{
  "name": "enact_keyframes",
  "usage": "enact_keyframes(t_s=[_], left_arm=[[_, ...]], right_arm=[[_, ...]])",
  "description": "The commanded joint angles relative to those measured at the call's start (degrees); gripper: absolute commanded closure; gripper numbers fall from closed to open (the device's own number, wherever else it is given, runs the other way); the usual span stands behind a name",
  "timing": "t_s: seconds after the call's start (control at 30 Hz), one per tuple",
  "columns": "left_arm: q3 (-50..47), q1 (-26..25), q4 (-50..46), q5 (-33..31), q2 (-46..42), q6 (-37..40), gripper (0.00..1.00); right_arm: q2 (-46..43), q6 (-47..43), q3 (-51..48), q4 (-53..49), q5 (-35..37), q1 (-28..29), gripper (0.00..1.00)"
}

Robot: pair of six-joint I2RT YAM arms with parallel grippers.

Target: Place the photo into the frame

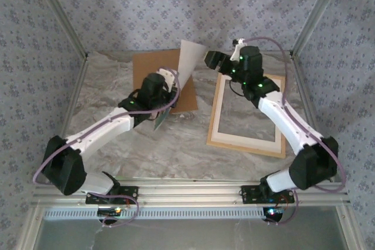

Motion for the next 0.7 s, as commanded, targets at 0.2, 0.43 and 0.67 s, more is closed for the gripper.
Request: enact_keyframes(t_s=[0.2,0.43,0.67], left_arm=[[12.8,5.4,-4.3,21.6,-6.1,3.4,1.00],[22.8,5.5,-14.3,36.1,-5.3,9.7,1.00],[20.9,9.3,-11.8,43.2,-8.5,8.1,1.00]], right_arm=[[-4.5,-20.5,-5.0,-0.1,-19.2,-9.6,0.06],[-0.4,-20.2,-5.1,5.9,-35.9,-14.3,0.00],[1.8,-12.5,-9.5,18.8,-45.8,-17.1,0.00]])
